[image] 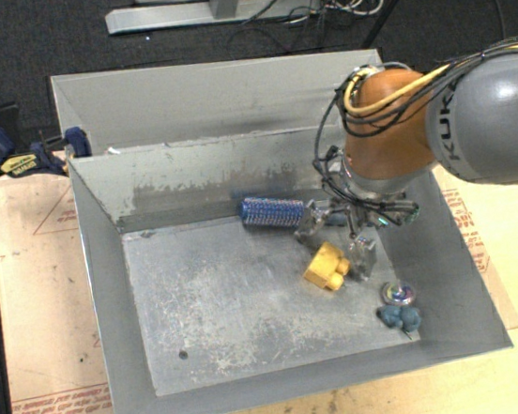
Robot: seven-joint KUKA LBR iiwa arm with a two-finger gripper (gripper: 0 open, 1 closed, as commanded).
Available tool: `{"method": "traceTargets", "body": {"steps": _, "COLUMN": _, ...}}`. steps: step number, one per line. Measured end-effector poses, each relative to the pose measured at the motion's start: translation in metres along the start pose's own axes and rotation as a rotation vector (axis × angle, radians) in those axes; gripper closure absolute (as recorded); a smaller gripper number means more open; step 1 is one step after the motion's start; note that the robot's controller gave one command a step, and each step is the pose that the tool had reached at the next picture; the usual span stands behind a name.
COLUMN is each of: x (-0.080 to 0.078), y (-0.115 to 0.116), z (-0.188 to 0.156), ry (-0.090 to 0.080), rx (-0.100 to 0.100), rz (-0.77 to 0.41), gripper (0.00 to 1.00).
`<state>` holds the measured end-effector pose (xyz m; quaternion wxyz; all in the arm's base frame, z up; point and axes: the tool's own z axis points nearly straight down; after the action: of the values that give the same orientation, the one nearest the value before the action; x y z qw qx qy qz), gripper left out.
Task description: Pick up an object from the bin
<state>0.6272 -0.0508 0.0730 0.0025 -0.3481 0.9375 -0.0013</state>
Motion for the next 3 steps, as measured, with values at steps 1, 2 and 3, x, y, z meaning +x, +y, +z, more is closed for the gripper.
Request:
{"method": "traceTargets", "body": {"steps": 1, "x": -0.0112, "y": 0.0558, "z": -0.0248, "ry": 0.000, "rx": -0.006, "rz": -0.459, "gripper": 0.00}}
{"method": "traceTargets", "body": {"steps": 2, "x": -0.0125, "y": 0.0463, "z": -0.0267, "ry": -0.002, "rx": -0.005, "rz": -0.959, "gripper": 0.00}}
{"method": "traceTargets", "body": {"steps": 3, "x": -0.0125, "y": 0.0468, "z": -0.0267, "ry": -0.002, "rx": -0.007, "rz": -0.959, "gripper": 1.00}}
